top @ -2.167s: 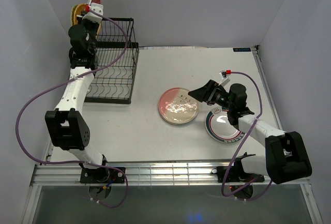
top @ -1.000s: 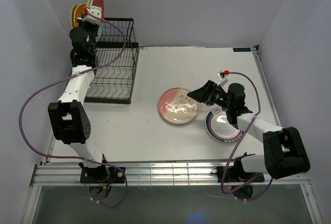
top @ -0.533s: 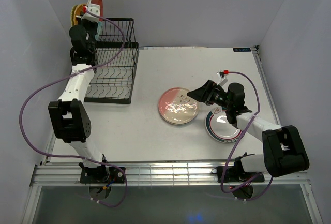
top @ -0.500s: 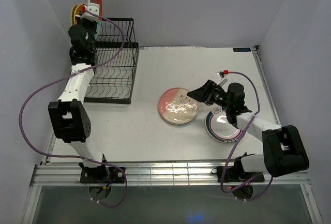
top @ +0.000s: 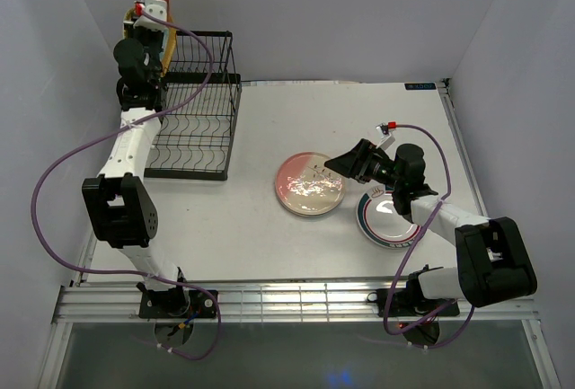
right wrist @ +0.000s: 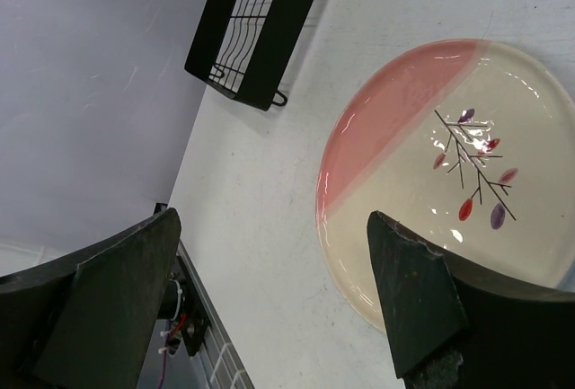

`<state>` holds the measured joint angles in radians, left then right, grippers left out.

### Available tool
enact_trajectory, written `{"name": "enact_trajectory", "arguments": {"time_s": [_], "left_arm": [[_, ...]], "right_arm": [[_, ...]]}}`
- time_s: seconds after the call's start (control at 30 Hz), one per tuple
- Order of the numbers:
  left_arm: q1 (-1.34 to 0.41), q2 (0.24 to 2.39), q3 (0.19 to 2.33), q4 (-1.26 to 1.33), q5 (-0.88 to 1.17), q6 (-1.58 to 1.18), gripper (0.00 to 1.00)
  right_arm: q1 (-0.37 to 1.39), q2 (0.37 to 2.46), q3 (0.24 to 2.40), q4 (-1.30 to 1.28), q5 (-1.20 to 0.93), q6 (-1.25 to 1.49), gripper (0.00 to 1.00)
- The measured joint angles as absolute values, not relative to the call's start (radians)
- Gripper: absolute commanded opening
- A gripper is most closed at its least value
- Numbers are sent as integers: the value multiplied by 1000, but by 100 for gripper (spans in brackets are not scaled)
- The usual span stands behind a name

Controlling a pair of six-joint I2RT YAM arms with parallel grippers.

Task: Load the plates into the dish rack
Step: Insert the plate into the dish rack.

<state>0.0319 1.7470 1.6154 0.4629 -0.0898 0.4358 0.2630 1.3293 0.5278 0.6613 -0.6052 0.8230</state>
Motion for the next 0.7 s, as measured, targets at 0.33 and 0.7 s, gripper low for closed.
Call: {"name": "enact_trajectory", "arguments": {"time_s": [0.33, 0.7], "left_arm": [[44, 1747, 1538, 503, -56, 439, 0], [56, 1747, 1452, 585, 29, 444, 0]], "right_arm": [[263, 1334, 528, 663, -606, 824, 90], [263, 1343, 528, 673, -610, 830, 90]]}}
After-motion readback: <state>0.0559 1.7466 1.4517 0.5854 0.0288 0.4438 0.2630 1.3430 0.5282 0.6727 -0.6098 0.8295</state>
